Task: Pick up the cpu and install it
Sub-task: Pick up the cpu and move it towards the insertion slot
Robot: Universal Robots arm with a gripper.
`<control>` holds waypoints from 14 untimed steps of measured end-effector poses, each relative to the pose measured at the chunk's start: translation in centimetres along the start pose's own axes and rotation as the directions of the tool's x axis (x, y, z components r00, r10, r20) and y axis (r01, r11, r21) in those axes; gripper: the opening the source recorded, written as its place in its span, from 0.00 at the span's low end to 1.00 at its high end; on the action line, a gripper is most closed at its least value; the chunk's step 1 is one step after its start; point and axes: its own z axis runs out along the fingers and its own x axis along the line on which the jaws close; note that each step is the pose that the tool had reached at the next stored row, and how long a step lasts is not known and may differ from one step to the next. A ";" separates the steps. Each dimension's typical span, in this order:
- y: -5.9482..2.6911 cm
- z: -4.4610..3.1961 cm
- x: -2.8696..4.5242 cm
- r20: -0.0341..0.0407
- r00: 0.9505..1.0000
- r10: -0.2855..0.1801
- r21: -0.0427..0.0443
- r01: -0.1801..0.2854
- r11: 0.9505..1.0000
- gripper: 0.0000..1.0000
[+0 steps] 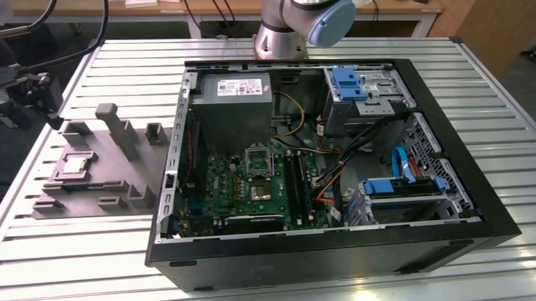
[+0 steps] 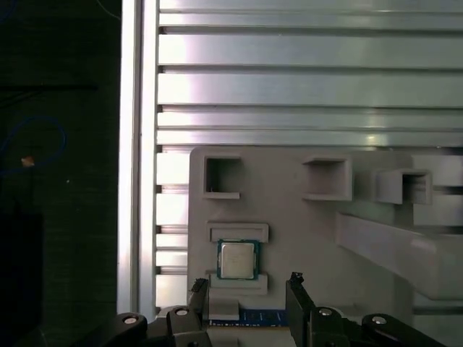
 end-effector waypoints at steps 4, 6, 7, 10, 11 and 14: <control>-0.31 0.61 0.01 0.000 1.000 0.000 -0.007 0.000 1.000 0.55; -0.36 0.89 0.02 0.000 1.000 0.000 -0.007 0.000 1.000 0.55; -0.39 1.03 0.02 0.000 1.000 0.000 -0.007 0.000 1.000 0.55; -0.43 1.45 0.02 0.000 1.000 0.000 -0.007 0.000 1.000 0.55; -0.44 1.55 0.02 0.000 1.000 0.000 -0.007 0.000 1.000 0.55; -0.44 1.63 0.03 0.000 1.000 0.000 -0.007 0.000 1.000 0.55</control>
